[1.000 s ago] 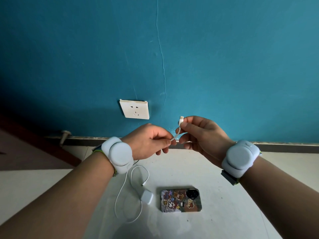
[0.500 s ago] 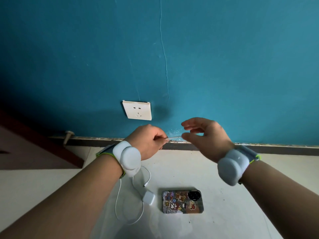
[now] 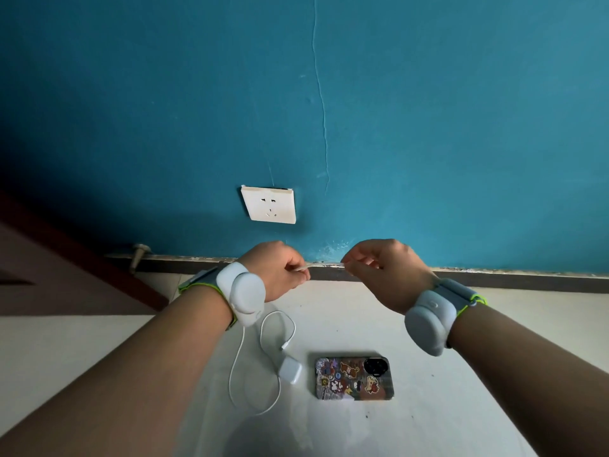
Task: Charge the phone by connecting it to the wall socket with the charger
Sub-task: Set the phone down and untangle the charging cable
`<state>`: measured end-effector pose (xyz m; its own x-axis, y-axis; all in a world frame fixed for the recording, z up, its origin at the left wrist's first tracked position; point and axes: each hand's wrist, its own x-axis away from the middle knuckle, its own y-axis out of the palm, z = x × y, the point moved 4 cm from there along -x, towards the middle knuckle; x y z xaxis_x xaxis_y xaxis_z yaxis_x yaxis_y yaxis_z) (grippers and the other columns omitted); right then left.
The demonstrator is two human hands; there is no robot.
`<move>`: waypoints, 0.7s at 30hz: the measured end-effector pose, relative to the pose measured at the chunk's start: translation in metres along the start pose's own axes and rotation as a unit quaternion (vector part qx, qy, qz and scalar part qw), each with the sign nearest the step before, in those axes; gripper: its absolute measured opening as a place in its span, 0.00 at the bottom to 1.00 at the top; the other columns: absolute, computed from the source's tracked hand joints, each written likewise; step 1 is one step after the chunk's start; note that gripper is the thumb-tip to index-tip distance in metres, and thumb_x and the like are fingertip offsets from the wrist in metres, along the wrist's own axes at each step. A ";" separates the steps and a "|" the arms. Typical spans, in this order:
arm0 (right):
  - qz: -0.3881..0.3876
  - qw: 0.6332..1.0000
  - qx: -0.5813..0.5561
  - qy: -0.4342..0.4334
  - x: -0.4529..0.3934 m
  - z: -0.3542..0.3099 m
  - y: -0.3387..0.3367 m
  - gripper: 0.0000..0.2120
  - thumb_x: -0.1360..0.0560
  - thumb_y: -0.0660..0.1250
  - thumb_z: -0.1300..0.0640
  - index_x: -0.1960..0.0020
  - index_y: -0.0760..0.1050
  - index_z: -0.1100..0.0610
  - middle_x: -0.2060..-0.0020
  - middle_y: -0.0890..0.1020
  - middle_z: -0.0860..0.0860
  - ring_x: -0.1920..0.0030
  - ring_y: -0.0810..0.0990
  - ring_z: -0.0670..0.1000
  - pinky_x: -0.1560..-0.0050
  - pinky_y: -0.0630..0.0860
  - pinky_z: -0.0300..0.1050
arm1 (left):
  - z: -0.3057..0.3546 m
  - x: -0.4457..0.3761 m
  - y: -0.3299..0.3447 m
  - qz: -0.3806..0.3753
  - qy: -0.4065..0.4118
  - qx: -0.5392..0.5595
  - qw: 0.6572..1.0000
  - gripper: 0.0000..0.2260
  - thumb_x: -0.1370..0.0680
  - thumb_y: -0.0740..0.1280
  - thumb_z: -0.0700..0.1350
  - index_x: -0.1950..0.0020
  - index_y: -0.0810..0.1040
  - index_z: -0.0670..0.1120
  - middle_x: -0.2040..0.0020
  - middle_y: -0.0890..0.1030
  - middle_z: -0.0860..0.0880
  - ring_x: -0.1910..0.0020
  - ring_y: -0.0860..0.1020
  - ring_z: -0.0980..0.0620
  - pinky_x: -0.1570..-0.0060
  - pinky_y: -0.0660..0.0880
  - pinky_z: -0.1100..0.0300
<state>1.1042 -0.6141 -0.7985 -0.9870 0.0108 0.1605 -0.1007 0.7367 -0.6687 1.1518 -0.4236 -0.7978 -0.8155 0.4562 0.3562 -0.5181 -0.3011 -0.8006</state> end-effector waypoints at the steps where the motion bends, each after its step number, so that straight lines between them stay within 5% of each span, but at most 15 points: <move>1: -0.011 1.000 -0.006 0.003 0.001 0.000 0.004 0.06 0.25 0.67 0.53 0.59 0.80 0.46 0.63 0.83 0.44 0.60 0.80 0.46 0.57 0.75 0.40 | -0.002 0.001 0.000 -0.002 -0.003 -0.003 1.000 0.07 0.23 0.68 0.46 0.52 0.85 0.47 0.59 0.85 0.51 0.56 0.81 0.50 0.53 0.77 0.60; 7: -0.065 0.997 -0.018 0.025 0.002 -0.016 0.042 0.04 0.26 0.68 0.55 0.58 0.81 0.50 0.61 0.85 0.49 0.55 0.83 0.52 0.50 0.78 0.45 | -0.007 0.004 0.001 0.004 -0.013 -0.028 1.000 0.07 0.23 0.69 0.49 0.51 0.85 0.49 0.61 0.80 0.52 0.60 0.75 0.53 0.62 0.67 0.65; 11: -0.087 0.992 -0.071 0.049 -0.003 -0.021 0.056 0.05 0.27 0.68 0.58 0.61 0.79 0.52 0.61 0.86 0.53 0.60 0.85 0.53 0.65 0.76 0.34 | -0.016 0.007 0.000 -0.010 -0.033 -0.036 0.999 0.07 0.24 0.70 0.49 0.49 0.85 0.50 0.59 0.81 0.53 0.59 0.76 0.54 0.66 0.68 0.66; 16: -0.094 0.988 -0.098 0.073 -0.012 -0.017 0.078 0.08 0.27 0.67 0.59 0.64 0.80 0.49 0.63 0.86 0.52 0.68 0.81 0.48 0.73 0.72 0.27 | -0.043 0.016 0.002 -0.028 -0.067 -0.039 0.997 0.08 0.23 0.70 0.47 0.48 0.85 0.47 0.50 0.85 0.49 0.50 0.81 0.49 0.52 0.75 0.62; 21: -0.154 0.972 -0.136 0.110 -0.026 -0.010 0.119 0.07 0.27 0.68 0.56 0.63 0.80 0.50 0.66 0.84 0.47 0.68 0.81 0.47 0.68 0.74 0.34 | -0.063 0.023 0.008 -0.048 -0.099 -0.076 0.991 0.08 0.22 0.68 0.48 0.48 0.85 0.47 0.49 0.85 0.49 0.49 0.80 0.48 0.52 0.73 0.62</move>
<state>1.1197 -0.5200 -0.8746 -0.8615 -0.1169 0.4940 -0.3209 0.8794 -0.3517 1.1454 -0.3627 -0.8267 -0.8069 0.2991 0.5094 -0.5629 -0.1275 -0.8167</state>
